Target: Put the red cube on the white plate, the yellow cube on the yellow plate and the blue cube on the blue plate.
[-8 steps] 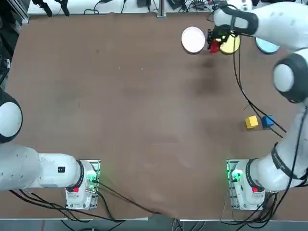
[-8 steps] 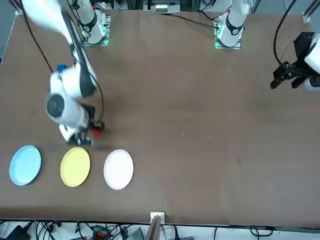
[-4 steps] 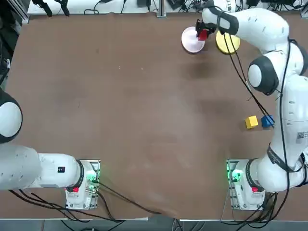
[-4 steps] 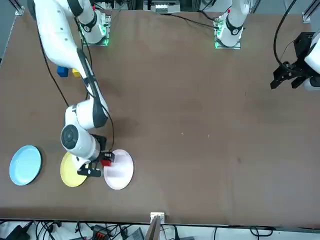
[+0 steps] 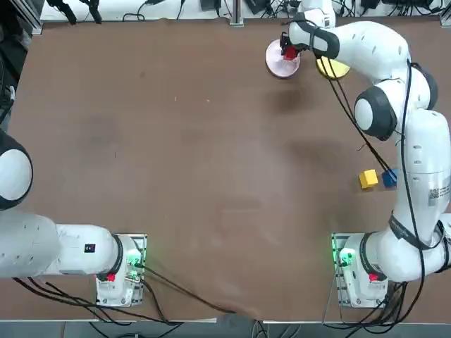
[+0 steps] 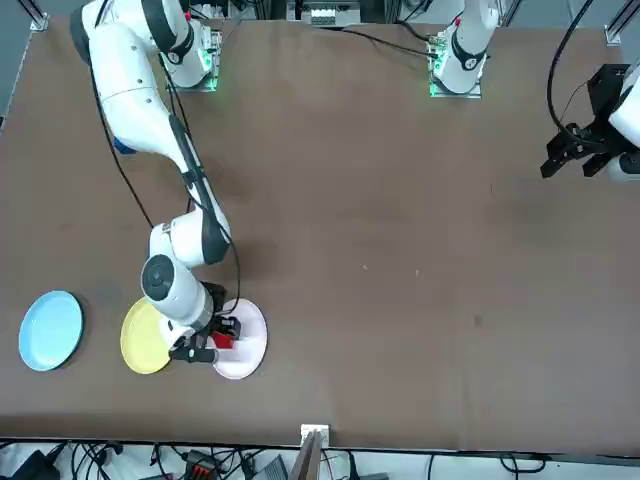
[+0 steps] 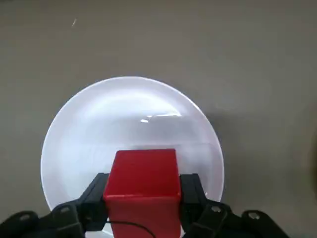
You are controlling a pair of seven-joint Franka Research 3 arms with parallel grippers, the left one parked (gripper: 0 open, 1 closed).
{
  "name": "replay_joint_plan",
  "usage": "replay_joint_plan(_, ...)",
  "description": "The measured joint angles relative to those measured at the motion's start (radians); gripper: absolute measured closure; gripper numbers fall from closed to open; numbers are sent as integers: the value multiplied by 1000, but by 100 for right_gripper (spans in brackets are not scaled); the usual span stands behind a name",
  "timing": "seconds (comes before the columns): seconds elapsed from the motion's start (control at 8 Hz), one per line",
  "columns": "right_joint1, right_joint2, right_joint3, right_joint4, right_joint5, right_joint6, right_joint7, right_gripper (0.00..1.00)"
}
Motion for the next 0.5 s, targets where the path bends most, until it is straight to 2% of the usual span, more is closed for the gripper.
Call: replay_joint_plan(0.5,18,20,0,0,0,-6,1,30)
